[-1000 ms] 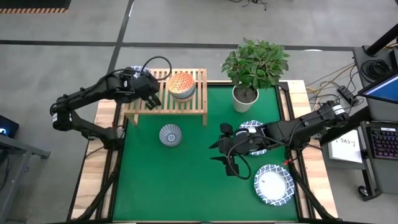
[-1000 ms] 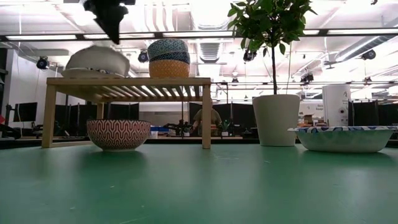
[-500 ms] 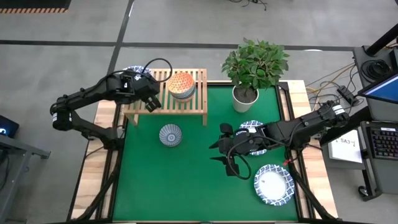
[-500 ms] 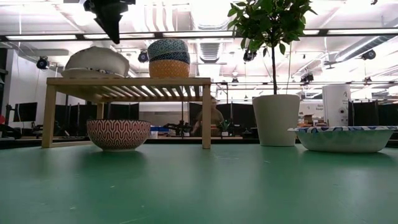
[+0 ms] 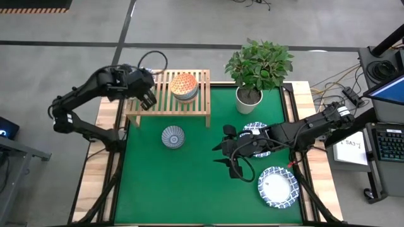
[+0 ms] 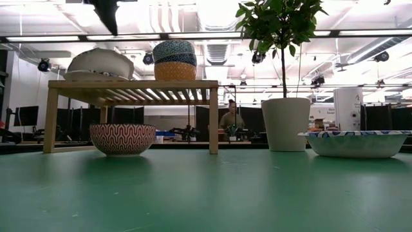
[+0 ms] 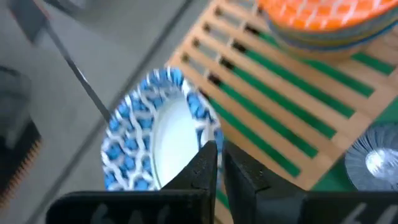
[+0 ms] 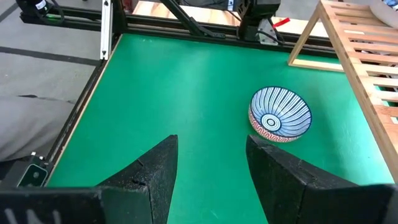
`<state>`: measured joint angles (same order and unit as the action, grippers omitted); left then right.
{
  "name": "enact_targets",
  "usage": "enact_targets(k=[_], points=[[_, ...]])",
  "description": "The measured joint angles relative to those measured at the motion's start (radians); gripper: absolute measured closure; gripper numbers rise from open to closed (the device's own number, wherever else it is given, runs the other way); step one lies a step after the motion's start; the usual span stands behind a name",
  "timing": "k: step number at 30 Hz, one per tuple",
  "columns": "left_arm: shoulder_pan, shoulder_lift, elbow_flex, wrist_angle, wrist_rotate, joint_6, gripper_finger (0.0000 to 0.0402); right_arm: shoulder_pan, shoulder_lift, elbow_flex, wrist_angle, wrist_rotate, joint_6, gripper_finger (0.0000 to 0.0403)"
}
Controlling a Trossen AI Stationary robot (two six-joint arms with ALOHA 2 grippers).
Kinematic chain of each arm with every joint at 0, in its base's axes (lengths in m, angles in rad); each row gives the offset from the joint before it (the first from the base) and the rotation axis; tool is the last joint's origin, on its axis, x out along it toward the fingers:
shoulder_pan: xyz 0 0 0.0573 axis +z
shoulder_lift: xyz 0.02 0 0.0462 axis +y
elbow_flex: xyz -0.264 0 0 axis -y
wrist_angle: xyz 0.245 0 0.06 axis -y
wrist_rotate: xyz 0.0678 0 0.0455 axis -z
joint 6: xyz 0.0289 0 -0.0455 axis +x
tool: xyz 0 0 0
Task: Place and stack bowls onto a shelf
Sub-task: Stack the center white bowl on top of the other white bowl on the shelf
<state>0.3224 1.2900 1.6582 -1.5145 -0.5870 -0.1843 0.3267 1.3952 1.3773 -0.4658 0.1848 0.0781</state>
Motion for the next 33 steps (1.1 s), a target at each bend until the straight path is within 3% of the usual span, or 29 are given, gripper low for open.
enact_targets(k=[5,11,14,17,22,27,33], points=[[0.094,-0.001,0.001,-0.048,0.124,-0.039,0.0386,0.0,0.0,0.0,0.01,0.0,0.001,0.0223],[0.098,-0.003,0.029,-0.043,0.285,-0.007,0.0316,0.0,0.0,0.0,0.007,0.0,0.016,0.0223],[0.099,-0.004,0.03,-0.057,0.282,-0.003,0.0291,0.0,0.0,0.0,0.007,0.0,0.017,0.0223],[0.1,-0.005,0.017,-0.056,0.248,0.0,0.0293,0.0,0.0,0.0,0.007,0.0,0.019,0.0223],[0.1,0.001,0.01,-0.046,0.147,-0.018,0.0338,0.0,0.0,0.0,0.007,-0.001,0.028,0.0223],[0.1,0.002,0.01,-0.035,0.153,-0.032,0.0372,0.001,0.0,-0.001,-0.001,-0.002,0.028,0.0223],[0.1,0.002,0.009,-0.033,0.177,-0.055,0.0329,0.001,0.0,-0.002,-0.002,-0.002,0.027,0.0223]])
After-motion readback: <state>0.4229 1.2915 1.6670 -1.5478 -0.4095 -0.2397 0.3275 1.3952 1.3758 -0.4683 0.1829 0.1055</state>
